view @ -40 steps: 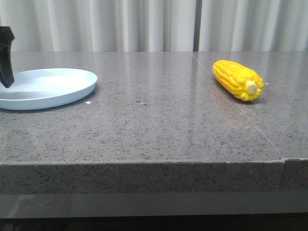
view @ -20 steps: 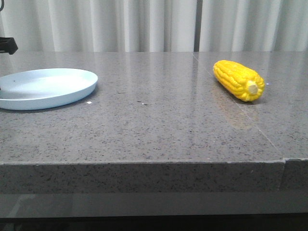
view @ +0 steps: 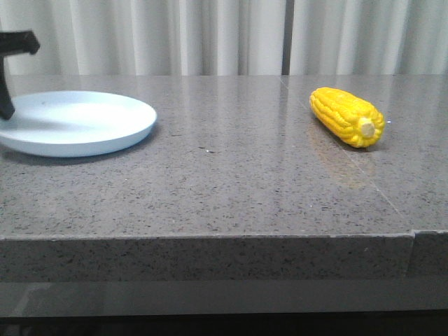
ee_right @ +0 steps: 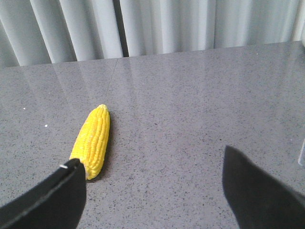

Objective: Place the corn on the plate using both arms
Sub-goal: 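Lower the left gripper onto the pale blue plate rim and drag it toward the corn, then release the plate and lift the left gripper away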

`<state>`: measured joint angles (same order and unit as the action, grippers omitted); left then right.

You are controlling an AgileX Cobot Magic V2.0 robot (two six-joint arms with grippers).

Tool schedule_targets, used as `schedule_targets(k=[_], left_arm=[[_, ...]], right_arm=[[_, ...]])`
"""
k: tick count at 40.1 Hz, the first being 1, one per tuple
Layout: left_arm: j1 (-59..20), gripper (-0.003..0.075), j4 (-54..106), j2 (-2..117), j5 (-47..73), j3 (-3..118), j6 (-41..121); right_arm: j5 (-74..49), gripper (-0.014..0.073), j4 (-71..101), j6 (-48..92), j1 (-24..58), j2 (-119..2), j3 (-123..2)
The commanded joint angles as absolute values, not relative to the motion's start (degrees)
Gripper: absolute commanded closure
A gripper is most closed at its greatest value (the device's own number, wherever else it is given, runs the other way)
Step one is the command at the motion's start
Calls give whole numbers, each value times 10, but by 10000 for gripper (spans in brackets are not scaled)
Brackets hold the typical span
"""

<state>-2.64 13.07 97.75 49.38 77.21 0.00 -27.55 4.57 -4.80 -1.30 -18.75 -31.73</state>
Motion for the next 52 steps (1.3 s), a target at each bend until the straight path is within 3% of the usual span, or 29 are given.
schedule_targets(k=[1,14,26,29,37,40,47,52], left_arm=[[-54,741,158,944,496,822,0],[-157,740,187,984,491,874,0],[-191,734,189,1040,489,876,0],[-191,689,188,1041,488,876,0],[-191,389,162,1006,462,878,0],[-191,322,140,980,455,878,0],[-183,316,42,910,454,861,-33],[-157,379,-9,850,454,813,-54]], right_arm=[[-232,-19,45,-43,-12,-197,-336],[-232,-19,45,-43,-12,-197,-336],[-232,-19,45,-43,-12,-197,-336],[-232,-19,45,-43,-12,-197,-336],[-232,-19,45,-43,-12,-197,-336],[-232,-19,45,-43,-12,-197,-336],[-232,-19,45,-43,-12,-197,-336],[-232,-19,45,-43,-12,-197,-336]])
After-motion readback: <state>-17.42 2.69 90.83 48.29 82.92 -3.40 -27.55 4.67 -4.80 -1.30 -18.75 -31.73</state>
